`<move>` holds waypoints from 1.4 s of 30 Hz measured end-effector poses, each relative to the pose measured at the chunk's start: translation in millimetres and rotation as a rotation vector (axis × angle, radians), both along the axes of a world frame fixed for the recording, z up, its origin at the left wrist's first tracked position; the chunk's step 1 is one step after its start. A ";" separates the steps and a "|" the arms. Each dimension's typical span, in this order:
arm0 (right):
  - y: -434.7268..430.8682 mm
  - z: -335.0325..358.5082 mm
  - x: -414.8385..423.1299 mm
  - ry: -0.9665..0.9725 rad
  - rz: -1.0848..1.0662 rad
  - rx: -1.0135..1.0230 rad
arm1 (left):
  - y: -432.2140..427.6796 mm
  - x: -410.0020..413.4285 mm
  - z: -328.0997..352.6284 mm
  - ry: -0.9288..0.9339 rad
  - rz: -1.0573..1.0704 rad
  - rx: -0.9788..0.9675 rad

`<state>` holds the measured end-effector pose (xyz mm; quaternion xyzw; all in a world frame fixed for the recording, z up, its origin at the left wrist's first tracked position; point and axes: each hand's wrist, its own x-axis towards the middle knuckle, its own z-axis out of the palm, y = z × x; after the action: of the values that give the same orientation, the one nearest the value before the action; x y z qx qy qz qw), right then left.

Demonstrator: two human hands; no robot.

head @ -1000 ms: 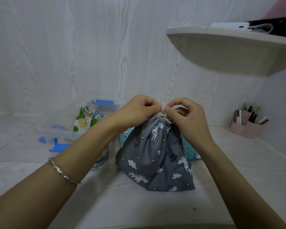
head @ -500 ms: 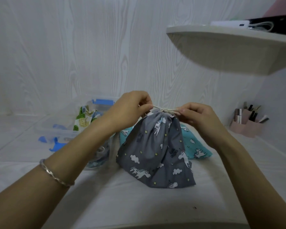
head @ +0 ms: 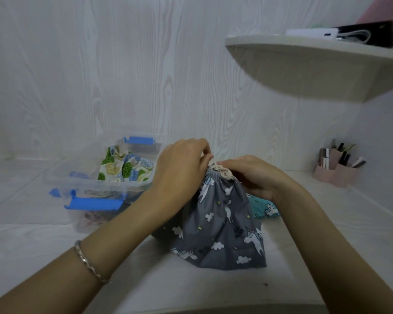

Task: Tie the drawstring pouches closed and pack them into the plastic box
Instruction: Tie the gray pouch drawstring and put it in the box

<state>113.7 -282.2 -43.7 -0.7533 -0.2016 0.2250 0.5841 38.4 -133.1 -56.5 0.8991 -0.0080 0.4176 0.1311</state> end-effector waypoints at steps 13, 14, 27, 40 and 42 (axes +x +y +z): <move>4.7 4.0 2.4 -0.048 0.080 -0.056 | 6.4 5.9 3.3 0.247 -0.587 -0.796; 4.7 4.2 2.4 -0.050 0.098 -0.040 | 9.0 6.7 5.5 0.304 -0.579 -0.721; 4.3 -5.8 -10.3 -0.816 -0.190 -0.069 | 13.4 5.9 16.8 0.527 -0.390 -0.985; 0.3 -3.0 -0.7 0.064 0.034 0.229 | 11.6 5.2 22.7 0.474 -0.451 -0.580; 1.1 -4.0 -0.6 0.196 0.092 0.293 | 10.9 8.2 22.0 0.432 -0.421 -0.488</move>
<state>113.1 -281.1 -47.7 -0.6247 -0.2088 0.2920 0.6935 46.5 -122.1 -34.5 0.8874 -0.0651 0.1724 0.4227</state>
